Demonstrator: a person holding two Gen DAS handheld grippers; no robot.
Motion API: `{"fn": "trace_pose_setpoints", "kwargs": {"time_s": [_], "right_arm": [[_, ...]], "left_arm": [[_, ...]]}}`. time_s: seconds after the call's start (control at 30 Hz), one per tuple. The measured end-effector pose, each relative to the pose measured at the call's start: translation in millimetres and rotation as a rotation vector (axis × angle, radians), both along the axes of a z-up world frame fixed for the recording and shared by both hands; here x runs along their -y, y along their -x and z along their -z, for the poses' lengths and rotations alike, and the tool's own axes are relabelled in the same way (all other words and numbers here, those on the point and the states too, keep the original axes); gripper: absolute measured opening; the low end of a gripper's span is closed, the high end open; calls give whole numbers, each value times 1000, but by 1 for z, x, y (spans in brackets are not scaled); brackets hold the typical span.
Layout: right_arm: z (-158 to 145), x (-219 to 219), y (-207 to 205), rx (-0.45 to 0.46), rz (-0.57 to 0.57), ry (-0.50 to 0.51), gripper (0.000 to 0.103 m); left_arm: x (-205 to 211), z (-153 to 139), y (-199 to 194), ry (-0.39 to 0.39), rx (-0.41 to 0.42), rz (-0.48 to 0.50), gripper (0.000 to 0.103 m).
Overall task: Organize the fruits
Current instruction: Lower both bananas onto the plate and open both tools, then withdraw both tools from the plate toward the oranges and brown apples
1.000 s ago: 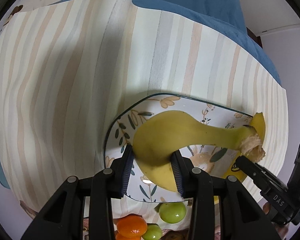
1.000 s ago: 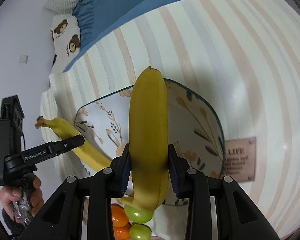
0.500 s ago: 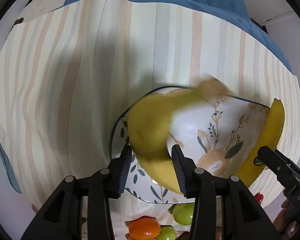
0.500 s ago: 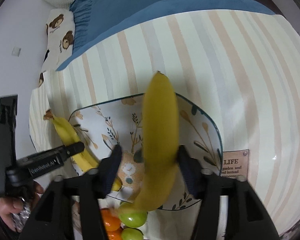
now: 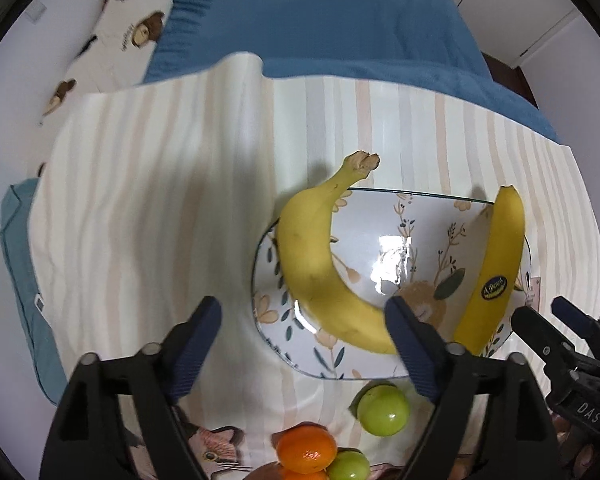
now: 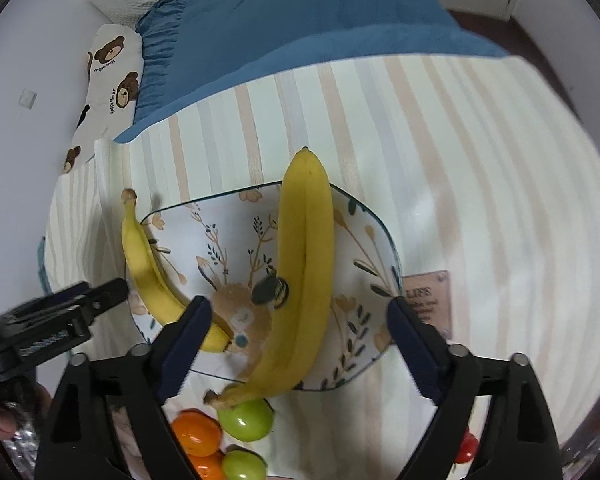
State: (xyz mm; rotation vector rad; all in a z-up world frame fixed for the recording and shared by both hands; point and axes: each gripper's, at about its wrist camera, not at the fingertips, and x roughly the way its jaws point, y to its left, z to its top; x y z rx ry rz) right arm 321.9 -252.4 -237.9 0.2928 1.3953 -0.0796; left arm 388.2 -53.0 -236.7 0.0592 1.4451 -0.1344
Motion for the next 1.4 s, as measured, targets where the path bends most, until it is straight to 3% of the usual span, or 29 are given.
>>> {"fn": "trace_pose_setpoints", "kwargs": {"time_s": [0.17, 0.5, 0.93, 1.2, 1.4], "right_arm": [[-18, -14, 25, 55, -38, 110, 100], [-58, -24, 68, 166, -35, 214, 100], [-137, -45, 141, 353, -46, 259, 100], [-171, -55, 188, 403, -46, 205, 100], [-161, -51, 219, 365, -24, 155, 100]], "left_arm": [[-7, -20, 34, -29, 84, 12, 96], [-31, -53, 70, -33, 207, -1, 96], [-35, -124, 142, -10, 398, 32, 96], [-43, -136, 183, 41, 403, 25, 96], [-46, -124, 210, 45, 368, 29, 96]]}}
